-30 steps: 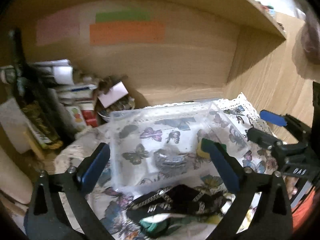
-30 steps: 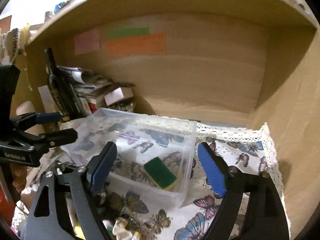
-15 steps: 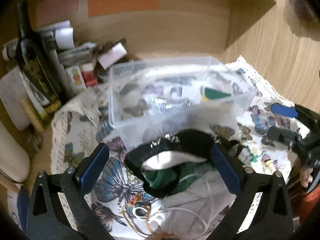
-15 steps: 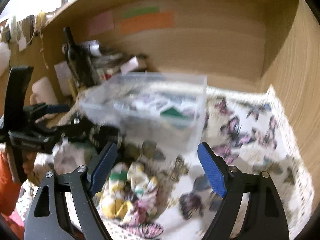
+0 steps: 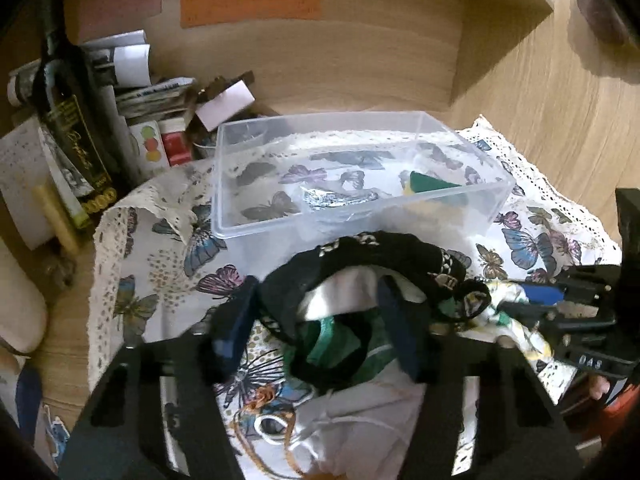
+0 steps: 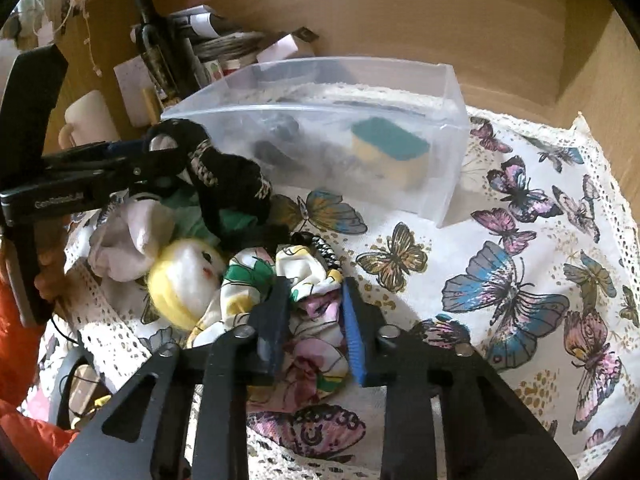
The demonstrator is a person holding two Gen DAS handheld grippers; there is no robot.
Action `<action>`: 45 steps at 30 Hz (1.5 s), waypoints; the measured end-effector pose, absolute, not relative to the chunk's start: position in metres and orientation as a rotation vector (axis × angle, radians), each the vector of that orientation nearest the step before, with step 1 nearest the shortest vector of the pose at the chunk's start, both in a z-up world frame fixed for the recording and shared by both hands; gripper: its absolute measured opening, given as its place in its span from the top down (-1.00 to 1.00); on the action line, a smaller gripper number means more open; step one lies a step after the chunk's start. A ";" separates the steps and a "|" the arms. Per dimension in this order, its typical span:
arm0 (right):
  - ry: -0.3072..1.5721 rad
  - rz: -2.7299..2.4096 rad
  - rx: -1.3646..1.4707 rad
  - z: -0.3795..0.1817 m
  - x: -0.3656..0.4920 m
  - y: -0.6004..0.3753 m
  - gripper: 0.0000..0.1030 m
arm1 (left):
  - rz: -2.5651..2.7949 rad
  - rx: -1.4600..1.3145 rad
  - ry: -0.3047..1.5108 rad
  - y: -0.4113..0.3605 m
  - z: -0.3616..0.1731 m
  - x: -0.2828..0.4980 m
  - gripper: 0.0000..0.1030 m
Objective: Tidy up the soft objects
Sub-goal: 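Grasp the black headband with the left tool while the right tool grasps the floral scrunchie, then carry headband and scrunchie over the clear box and release both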
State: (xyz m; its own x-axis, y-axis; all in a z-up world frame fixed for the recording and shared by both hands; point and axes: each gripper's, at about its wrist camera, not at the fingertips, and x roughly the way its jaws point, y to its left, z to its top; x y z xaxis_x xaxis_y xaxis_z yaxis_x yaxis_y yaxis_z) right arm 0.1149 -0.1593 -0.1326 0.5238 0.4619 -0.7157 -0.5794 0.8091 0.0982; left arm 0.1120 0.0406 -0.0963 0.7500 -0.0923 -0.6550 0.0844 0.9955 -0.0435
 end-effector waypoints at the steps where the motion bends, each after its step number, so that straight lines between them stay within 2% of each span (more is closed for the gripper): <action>1: 0.796 0.621 -0.161 -0.131 0.113 -0.160 0.69 | -0.097 -0.009 0.711 0.041 -0.095 0.110 0.07; 2: 0.782 0.615 -0.163 -0.129 0.111 -0.162 0.70 | -0.095 -0.001 0.707 0.041 -0.094 0.108 0.31; 6: 0.733 0.583 -0.165 -0.116 0.107 -0.169 0.72 | -0.091 0.001 0.682 0.045 -0.087 0.099 0.59; 23: 0.514 0.486 -0.076 -0.050 0.111 -0.192 0.72 | -0.062 -0.019 0.459 0.051 -0.014 0.078 0.62; 32: 0.449 0.482 -0.075 -0.022 0.141 -0.175 0.72 | -0.011 -0.042 0.422 0.059 0.011 0.102 0.62; 39: 0.462 0.464 -0.081 -0.015 0.179 -0.154 0.72 | 0.014 -0.110 0.441 0.073 0.008 0.140 0.61; 45: 0.536 0.454 -0.127 -0.034 0.208 -0.131 0.72 | 0.002 -0.123 0.558 0.071 -0.028 0.180 0.61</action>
State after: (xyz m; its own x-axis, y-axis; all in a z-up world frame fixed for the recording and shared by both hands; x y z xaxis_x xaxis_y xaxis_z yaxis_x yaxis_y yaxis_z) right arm 0.2075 -0.1311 -0.0339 0.7637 0.3837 -0.5191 -0.4489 0.8936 0.0001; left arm 0.1804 0.0711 -0.0283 0.8485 -0.0314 -0.5282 -0.0354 0.9926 -0.1158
